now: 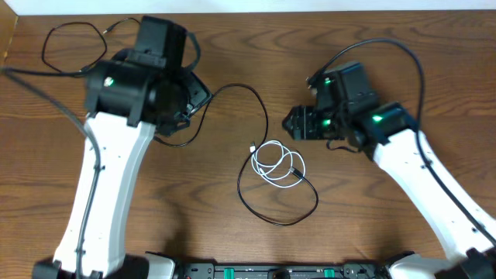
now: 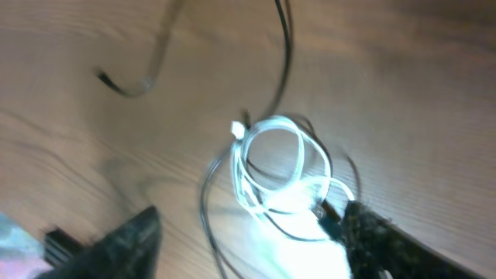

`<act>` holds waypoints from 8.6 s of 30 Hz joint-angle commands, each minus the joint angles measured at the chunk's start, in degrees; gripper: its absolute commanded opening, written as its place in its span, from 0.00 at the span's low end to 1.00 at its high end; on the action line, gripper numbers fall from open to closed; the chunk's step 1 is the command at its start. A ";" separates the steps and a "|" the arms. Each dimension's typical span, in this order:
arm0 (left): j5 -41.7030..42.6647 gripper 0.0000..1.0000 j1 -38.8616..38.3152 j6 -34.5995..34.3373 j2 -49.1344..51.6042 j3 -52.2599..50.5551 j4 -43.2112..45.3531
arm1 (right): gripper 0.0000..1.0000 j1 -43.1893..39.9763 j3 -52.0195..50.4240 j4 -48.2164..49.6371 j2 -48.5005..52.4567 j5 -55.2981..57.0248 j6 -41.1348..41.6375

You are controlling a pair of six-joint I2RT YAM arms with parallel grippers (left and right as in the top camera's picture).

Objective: Untangle cables

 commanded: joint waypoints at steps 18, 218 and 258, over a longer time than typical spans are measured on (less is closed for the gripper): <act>-2.10 0.68 0.00 1.11 4.07 0.13 -0.26 | 0.70 13.22 0.11 -1.70 21.77 7.54 9.03; 45.22 0.68 0.02 2.80 4.81 0.09 18.34 | 0.01 5.86 -5.62 27.19 -15.50 -14.58 -4.83; 43.82 0.08 0.02 2.80 4.81 0.09 18.27 | 0.01 5.90 -5.62 26.56 -15.50 -14.62 -4.76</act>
